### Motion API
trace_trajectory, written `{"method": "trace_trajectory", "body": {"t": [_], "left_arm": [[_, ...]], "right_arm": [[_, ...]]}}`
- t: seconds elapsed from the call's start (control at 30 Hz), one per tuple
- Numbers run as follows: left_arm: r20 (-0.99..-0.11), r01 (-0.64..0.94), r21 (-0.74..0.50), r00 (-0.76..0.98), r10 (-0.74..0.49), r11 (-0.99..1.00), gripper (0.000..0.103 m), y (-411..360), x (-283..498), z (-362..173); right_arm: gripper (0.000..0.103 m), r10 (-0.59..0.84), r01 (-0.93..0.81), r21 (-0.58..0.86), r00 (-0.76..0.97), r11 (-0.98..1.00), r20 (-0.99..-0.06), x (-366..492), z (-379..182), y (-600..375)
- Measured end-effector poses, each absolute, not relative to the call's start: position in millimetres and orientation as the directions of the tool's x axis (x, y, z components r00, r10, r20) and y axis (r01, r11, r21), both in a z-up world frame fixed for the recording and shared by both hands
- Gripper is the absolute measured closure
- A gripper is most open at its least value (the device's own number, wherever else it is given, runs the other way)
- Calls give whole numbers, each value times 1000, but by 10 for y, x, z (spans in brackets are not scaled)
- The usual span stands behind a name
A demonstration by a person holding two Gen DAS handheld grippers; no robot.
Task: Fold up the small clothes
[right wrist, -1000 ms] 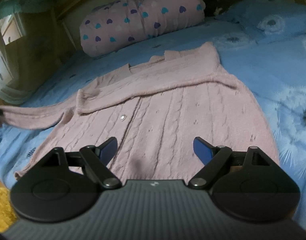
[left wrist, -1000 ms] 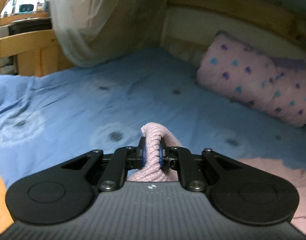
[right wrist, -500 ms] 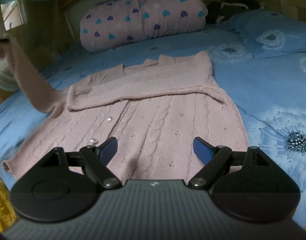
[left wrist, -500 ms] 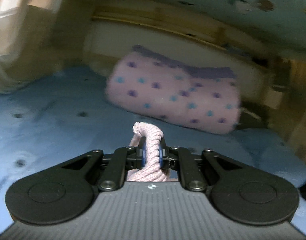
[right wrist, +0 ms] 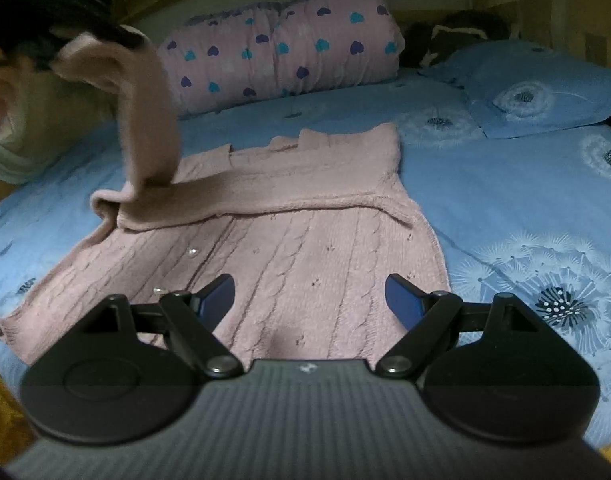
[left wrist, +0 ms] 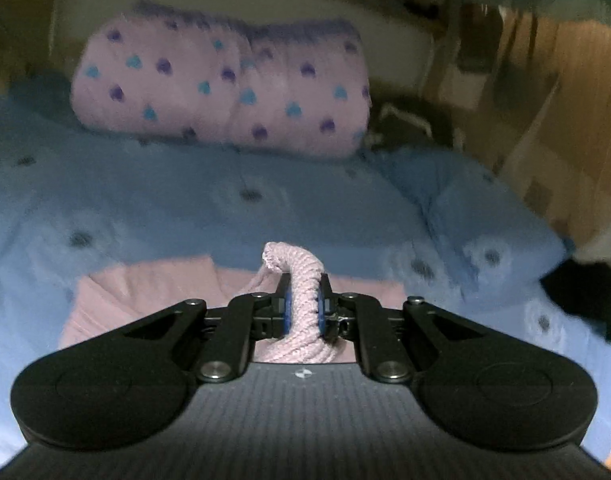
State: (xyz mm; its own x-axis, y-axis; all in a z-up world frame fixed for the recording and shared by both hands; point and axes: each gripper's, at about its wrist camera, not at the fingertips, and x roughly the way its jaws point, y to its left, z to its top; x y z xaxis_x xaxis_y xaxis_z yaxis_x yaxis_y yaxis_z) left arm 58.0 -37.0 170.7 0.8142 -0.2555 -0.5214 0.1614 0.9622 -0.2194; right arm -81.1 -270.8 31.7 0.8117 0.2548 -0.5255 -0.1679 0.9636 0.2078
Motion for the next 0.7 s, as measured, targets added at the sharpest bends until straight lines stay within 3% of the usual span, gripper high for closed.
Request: {"method": "trace_trajectory", "body": {"t": [0.33,0.4,0.47,0.53,0.7], "left_arm": [[-660,212,-134,709,-247,968,87,-951,900,902],[-684,228,-123,686,-249,966,78,-1000,886,831],[-687,239,-121,680,-255,963,54,-1001,826,800],[-691,232,-105,683,-239,967,41,-958,732,808],[-740,171,-47,656,-149,984,38,-774,486,846]], "right_arm": [[19,271,-162,240,794,957,-544,-800,216,-2765],[19,269,-160,238,788,958,-554,-801,199,-2771],[19,265,-163,225,781,961,-565,-806,198,-2774],[19,266,-171,215,776,962,-572,-808,216,-2780],[19,252,-159,207,780,965,-573,-842,289,-2808]]}}
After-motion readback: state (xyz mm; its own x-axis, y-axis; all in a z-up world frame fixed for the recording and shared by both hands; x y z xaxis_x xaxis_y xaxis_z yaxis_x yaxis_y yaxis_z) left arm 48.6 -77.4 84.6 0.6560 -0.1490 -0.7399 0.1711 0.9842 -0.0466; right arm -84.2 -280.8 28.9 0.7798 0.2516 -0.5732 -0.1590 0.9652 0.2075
